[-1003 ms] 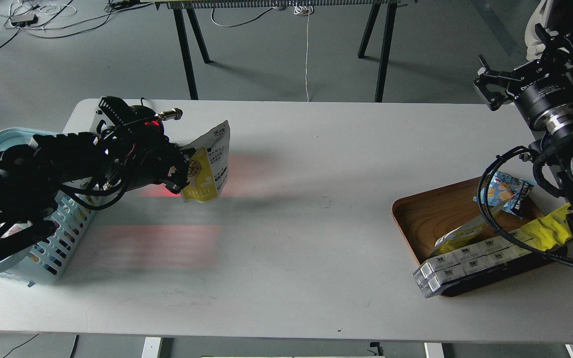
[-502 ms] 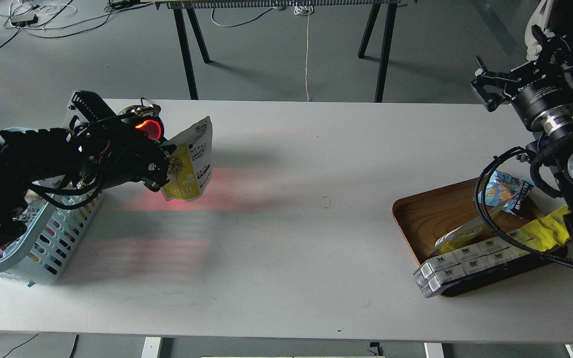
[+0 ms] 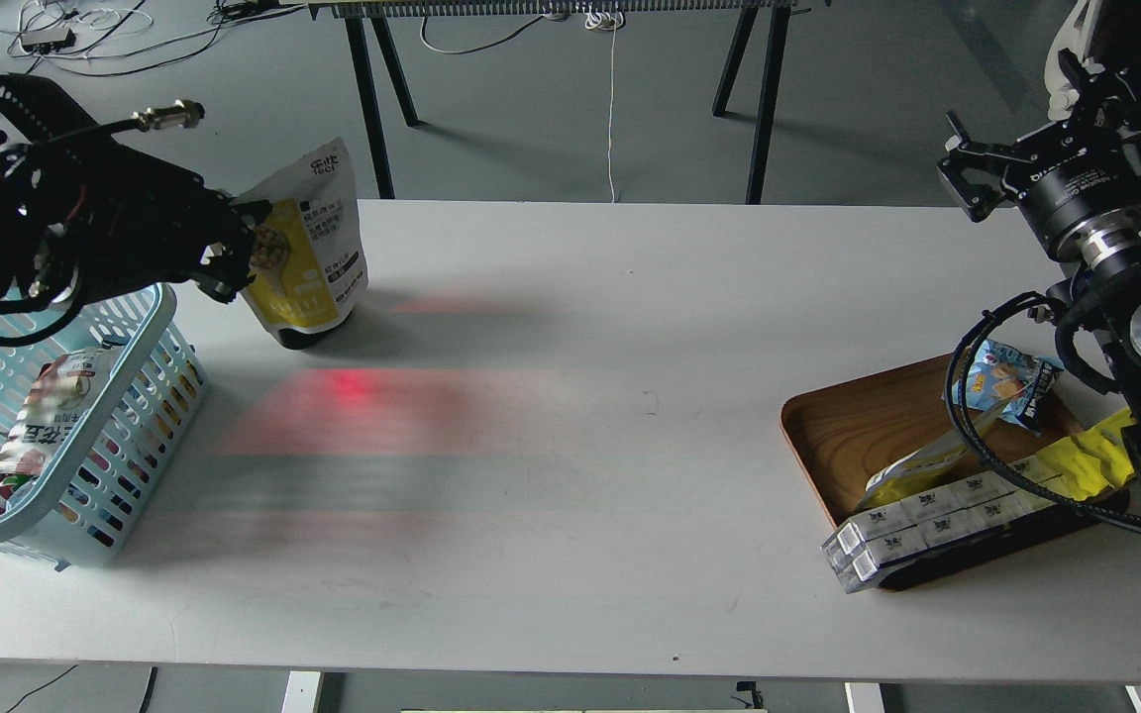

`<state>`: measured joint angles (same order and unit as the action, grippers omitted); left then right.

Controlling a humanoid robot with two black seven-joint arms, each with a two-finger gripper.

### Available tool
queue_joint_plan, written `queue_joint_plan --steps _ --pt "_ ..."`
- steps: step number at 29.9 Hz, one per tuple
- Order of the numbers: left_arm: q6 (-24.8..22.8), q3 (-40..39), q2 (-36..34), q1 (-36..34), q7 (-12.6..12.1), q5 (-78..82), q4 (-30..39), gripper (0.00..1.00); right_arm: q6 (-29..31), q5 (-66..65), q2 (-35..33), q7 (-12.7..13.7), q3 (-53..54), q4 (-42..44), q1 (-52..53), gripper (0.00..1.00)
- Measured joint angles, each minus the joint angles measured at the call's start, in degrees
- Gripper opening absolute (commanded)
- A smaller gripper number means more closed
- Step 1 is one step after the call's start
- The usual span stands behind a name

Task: Scan snack and place in basket
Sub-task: 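Swing the held packet past the scanner toward the basket, then drop the yellow packet into the blue basket with the left gripper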

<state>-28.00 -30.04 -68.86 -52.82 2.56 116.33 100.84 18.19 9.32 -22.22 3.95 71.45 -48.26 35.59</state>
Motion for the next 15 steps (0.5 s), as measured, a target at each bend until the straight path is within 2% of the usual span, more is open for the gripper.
queue_joint_plan --steps 4,8,15 --pt "0.00 -4.13 -4.52 -0.02 3.81 -0.05 -0.08 0.02 0.00 0.00 0.13 0.00 0.00 0.00 0.00 0.99" --pt "0.00 -4.52 -10.81 -0.01 8.29 -0.07 -0.56 0.02 0.00 0.00 0.16 0.00 0.00 0.00 0.09 0.99" --pt "0.00 2.40 -22.25 0.35 14.01 -0.18 -3.62 0.02 0.00 0.00 0.20 0.00 -0.08 -0.08 0.19 0.99"
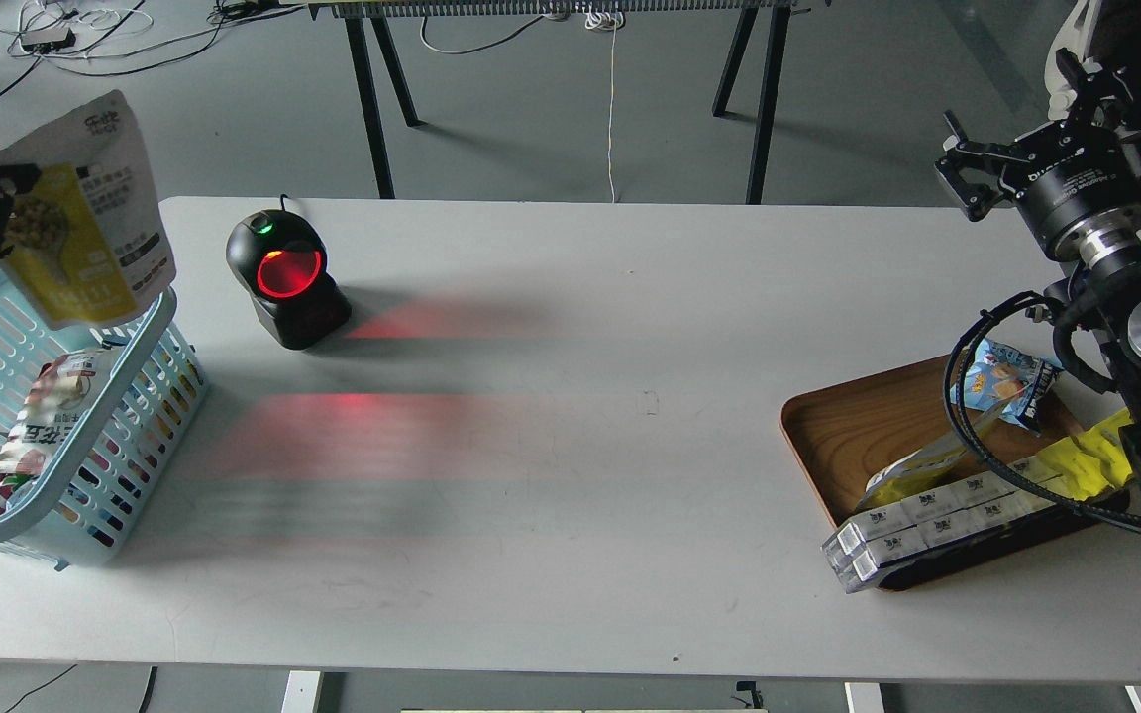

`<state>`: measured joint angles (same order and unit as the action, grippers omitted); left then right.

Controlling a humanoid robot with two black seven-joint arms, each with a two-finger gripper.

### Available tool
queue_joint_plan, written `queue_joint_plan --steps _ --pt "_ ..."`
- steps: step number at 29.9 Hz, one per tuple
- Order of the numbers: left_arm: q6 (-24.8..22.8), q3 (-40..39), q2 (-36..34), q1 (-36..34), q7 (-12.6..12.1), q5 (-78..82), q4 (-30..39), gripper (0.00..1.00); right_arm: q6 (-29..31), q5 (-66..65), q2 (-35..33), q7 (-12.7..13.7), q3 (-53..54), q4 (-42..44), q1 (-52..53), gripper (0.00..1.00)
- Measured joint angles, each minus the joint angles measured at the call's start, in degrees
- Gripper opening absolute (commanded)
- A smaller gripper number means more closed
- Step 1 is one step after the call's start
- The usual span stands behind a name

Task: Scan snack and place in basket
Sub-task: 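Drop the yellow packet into the blue basket with the left gripper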

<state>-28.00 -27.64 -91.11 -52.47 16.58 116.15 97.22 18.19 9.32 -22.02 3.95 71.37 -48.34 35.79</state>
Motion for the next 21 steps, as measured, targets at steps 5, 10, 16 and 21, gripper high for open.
queue_joint_plan --steps 5,10,16,21 --pt "0.00 7.09 -5.87 0.00 1.46 -0.15 -1.29 0.02 0.00 0.00 0.60 0.00 -0.01 0.00 0.07 0.99" --pt "2.10 13.14 -8.37 0.00 1.61 -0.89 -2.08 0.02 0.00 0.00 1.00 0.00 -0.09 -0.14 0.14 0.99" --pt "6.25 17.00 -8.85 0.00 1.61 -2.53 -2.22 0.02 0.00 -0.08 1.13 0.00 -0.09 -0.25 0.16 0.99" --pt "7.93 17.43 -8.88 0.00 1.62 -3.05 -2.13 0.02 0.00 -0.08 1.29 0.00 -0.09 -0.34 0.16 0.99"
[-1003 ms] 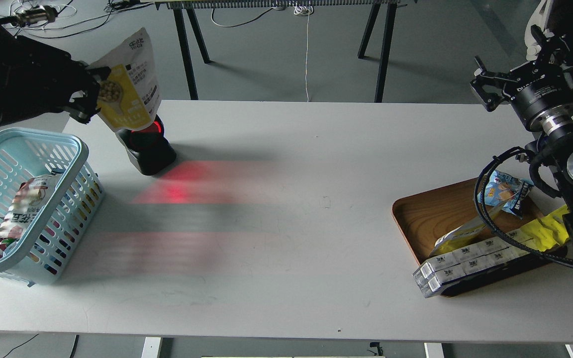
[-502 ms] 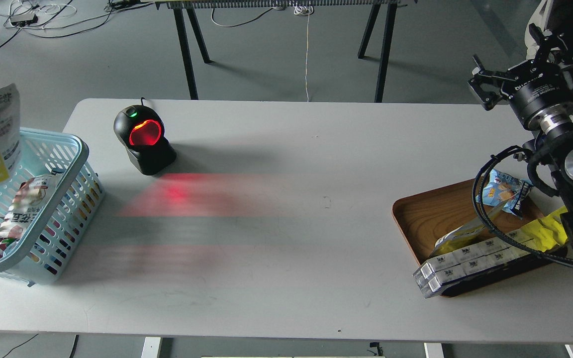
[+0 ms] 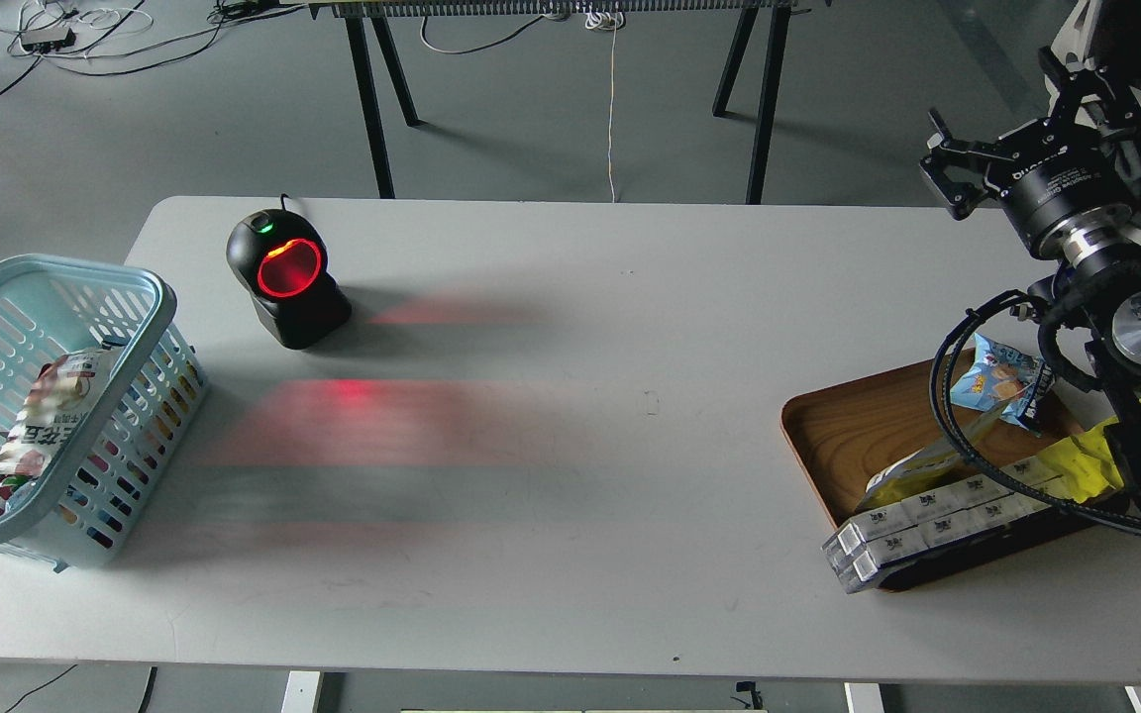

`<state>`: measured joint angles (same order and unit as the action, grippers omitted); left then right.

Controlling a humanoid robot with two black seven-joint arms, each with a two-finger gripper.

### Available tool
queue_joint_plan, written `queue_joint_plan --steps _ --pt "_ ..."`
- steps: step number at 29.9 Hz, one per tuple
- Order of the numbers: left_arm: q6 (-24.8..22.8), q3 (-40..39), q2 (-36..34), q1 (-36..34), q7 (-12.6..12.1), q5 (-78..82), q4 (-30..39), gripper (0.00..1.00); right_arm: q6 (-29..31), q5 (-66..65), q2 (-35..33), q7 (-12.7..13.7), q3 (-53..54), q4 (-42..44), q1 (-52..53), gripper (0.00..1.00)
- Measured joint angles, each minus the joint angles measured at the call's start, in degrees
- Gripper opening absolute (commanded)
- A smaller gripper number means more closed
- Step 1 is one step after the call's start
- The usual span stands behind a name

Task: Scan snack and place in basket

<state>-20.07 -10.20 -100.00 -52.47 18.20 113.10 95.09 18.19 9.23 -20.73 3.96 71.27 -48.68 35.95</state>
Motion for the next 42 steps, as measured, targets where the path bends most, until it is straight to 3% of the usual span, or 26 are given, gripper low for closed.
queue_joint_plan --steps 12,23,31,34,35,37,42 --pt "3.21 -0.02 1.60 -0.15 -0.76 -3.69 -0.60 0.02 0.00 0.00 0.51 0.00 0.00 -0.05 0.00 0.99" --pt "12.75 7.28 6.35 -0.04 -0.76 -3.88 -6.15 0.02 0.00 -0.04 0.43 0.00 0.00 -0.25 0.00 0.99" --pt "14.50 11.29 8.03 0.00 -0.18 -4.63 -9.06 0.09 0.00 -0.18 0.43 0.00 0.00 -0.24 0.07 0.99" --pt "14.53 11.60 8.13 0.07 -0.04 -4.64 -9.35 0.29 0.00 -0.30 0.43 0.07 0.00 -0.20 0.08 0.99" --pt "14.54 11.60 8.14 0.08 -0.04 -4.64 -9.37 0.43 0.00 -0.32 0.43 0.07 -0.01 -0.19 0.08 0.99" --pt "14.54 11.61 8.14 0.09 -0.04 -4.64 -9.38 1.00 0.00 -0.35 0.43 0.07 -0.03 -0.18 0.08 0.99" --pt "14.54 11.42 7.63 -0.03 -0.07 -4.64 -9.36 1.00 0.00 -0.36 0.43 0.01 -0.03 -0.18 0.08 0.99"
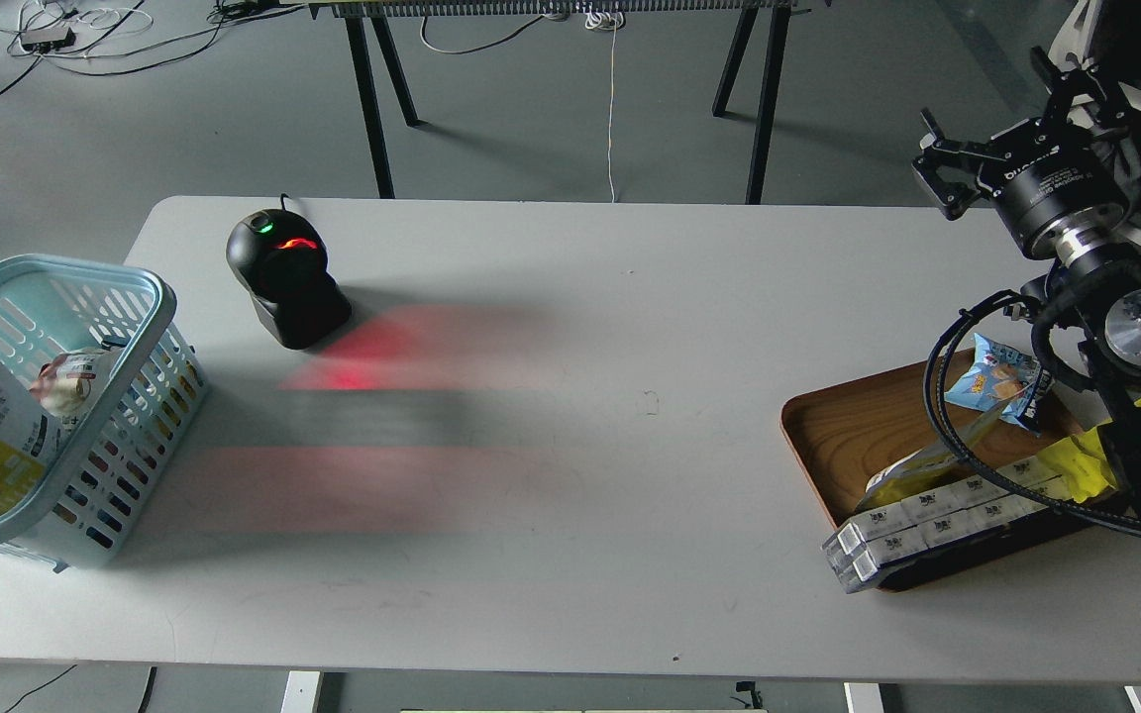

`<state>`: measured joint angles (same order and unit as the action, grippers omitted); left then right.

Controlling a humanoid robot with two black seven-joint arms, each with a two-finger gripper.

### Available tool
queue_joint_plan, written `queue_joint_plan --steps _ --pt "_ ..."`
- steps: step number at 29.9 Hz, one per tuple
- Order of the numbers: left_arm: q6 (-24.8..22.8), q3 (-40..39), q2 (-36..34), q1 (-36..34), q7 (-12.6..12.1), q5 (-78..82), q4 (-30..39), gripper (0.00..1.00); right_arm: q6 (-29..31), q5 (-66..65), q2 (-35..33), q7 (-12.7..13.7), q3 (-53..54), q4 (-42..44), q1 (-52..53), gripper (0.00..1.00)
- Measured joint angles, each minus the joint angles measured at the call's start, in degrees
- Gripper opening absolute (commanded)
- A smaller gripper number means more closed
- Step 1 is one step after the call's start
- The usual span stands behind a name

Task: Scan snack and place in basket

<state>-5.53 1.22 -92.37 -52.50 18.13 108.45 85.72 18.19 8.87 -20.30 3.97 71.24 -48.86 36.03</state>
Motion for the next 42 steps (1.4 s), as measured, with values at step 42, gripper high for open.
queue_joint_plan --steps 42 --pt "-4.77 -29.02 54.14 -5.37 -1.35 -109.44 -36.58 1.00 -0.52 -0.43 -5.79 0.05 -6.61 -9.85 -3.52 0.99"
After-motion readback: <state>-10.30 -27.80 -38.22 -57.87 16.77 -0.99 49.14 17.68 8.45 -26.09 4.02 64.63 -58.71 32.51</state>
